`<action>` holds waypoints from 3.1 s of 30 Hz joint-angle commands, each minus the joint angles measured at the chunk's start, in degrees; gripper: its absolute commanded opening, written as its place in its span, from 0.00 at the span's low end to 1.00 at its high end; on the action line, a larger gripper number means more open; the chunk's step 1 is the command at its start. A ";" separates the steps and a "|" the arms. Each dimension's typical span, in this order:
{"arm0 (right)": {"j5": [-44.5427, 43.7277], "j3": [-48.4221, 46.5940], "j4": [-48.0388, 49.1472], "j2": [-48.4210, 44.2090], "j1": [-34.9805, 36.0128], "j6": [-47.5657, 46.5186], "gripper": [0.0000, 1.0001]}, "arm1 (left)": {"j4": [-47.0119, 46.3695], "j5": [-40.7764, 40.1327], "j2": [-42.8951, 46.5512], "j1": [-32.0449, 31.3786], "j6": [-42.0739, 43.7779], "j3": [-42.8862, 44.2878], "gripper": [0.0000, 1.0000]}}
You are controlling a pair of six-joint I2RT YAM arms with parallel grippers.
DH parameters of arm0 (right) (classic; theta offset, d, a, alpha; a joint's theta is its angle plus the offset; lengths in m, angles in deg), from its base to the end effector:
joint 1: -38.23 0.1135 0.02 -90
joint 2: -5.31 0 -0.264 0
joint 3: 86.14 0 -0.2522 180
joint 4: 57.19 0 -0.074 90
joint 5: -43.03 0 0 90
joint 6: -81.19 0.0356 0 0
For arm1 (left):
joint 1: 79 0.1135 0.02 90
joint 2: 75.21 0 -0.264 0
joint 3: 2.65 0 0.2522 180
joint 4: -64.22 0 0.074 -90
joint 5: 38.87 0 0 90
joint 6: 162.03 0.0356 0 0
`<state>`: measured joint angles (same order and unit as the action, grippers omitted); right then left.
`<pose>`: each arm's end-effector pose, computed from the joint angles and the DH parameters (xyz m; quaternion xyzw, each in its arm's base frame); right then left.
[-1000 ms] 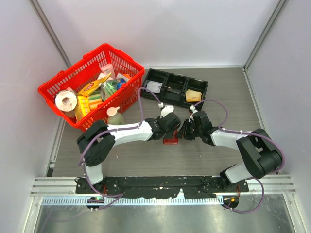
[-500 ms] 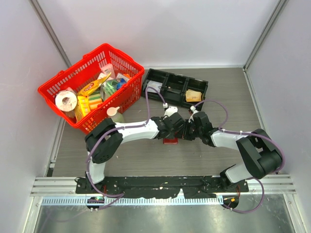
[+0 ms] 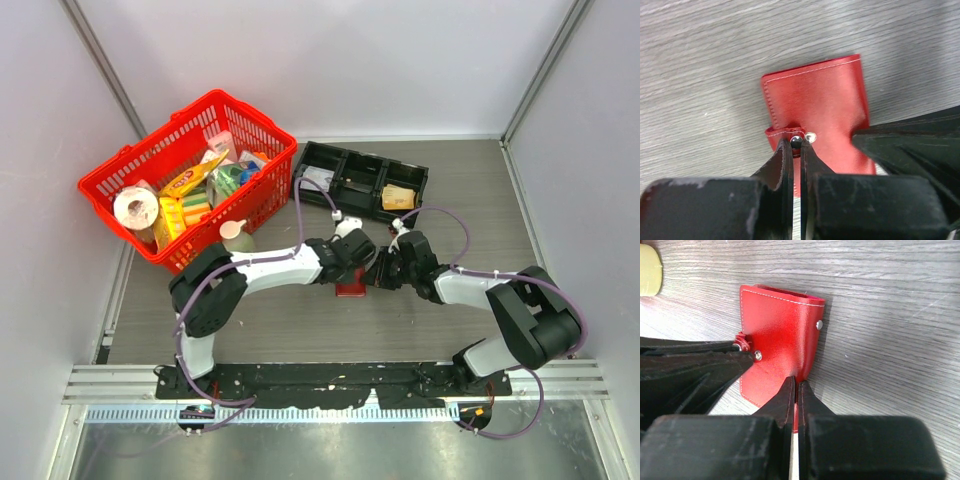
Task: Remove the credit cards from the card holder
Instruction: Open the card holder at the center of the board.
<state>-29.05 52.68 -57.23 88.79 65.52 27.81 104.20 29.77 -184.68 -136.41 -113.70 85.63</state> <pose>0.2227 0.1272 0.1334 0.0108 0.9057 0.3321 0.2632 0.2236 -0.3257 0.1774 0.0846 0.9491 -0.0697 0.2953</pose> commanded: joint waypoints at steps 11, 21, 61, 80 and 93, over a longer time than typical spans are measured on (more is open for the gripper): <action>-2.34 -2.10 -8.78 -1.65 1.80 -3.92 0.28 | -17.68 10.37 13.75 5.20 -9.21 -22.65 0.00; -23.08 -13.78 -28.90 -7.28 12.42 -9.28 0.58 | -34.64 15.04 15.95 5.20 -19.67 -34.96 0.00; -50.61 -32.43 -43.69 13.90 29.93 -9.90 0.61 | -45.64 12.84 21.75 4.94 -25.30 -45.78 0.00; -46.74 -35.16 -43.95 16.19 30.10 -11.84 0.62 | -42.74 11.43 25.18 4.94 -24.25 -46.57 0.00; -54.74 -34.81 -48.34 11.53 28.70 -12.98 0.59 | -38.97 9.85 27.99 4.85 -22.75 -47.71 0.00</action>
<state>-77.73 18.71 -101.56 104.42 95.49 16.32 62.11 42.23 -159.48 -131.45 -138.55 39.25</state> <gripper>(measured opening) 0.596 0.042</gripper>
